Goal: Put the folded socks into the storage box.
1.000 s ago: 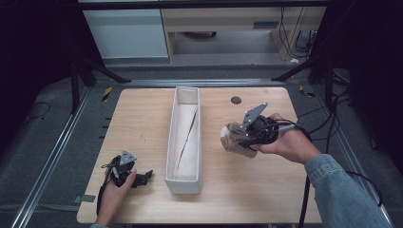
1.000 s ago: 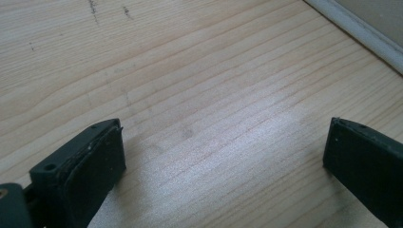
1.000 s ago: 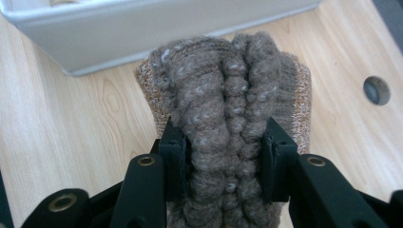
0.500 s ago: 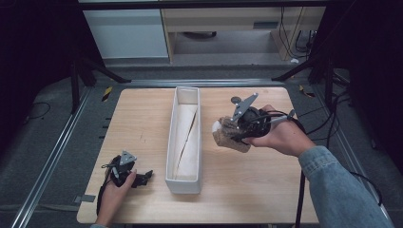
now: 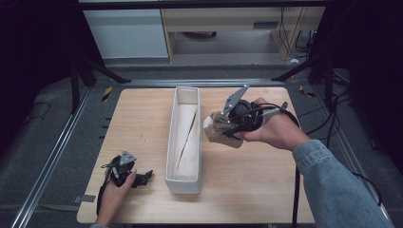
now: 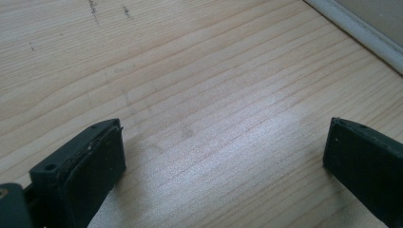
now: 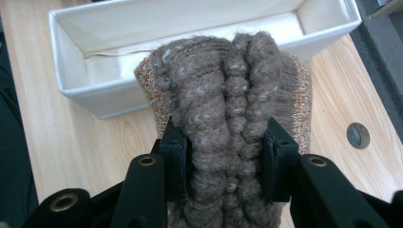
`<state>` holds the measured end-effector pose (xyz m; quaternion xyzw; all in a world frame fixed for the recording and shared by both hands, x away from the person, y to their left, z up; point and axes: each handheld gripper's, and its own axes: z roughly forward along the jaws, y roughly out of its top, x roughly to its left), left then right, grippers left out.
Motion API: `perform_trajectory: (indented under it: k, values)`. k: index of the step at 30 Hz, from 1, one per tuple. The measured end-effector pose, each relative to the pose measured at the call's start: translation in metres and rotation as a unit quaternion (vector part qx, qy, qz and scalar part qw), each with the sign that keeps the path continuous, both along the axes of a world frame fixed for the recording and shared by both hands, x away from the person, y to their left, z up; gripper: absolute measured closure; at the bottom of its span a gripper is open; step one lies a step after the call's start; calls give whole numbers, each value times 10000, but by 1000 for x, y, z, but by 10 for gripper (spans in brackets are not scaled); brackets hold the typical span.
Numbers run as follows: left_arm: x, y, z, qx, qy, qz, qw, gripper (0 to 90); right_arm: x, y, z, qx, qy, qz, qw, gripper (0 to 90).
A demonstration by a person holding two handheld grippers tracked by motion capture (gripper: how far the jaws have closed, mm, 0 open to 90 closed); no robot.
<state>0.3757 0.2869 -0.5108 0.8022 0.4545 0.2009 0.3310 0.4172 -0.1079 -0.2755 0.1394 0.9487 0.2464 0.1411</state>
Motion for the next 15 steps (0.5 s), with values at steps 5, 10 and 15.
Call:
perform_trajectory:
  k: [5, 10, 15]
  values:
    - [0, 0, 0, 17, 9, -12, 10000, 0, -2, 14, 4, -39, 3, 84, 10000, 606]
    - [0, 0, 0, 17, 8, -13, 10000, 0, -1, 26, 7, 48, -4, 127, 9999, 606]
    - [0, 0, 0, 17, 7, -13, 10000, 0, -1, 41, 7, 35, 34, 231, 9997, 606]
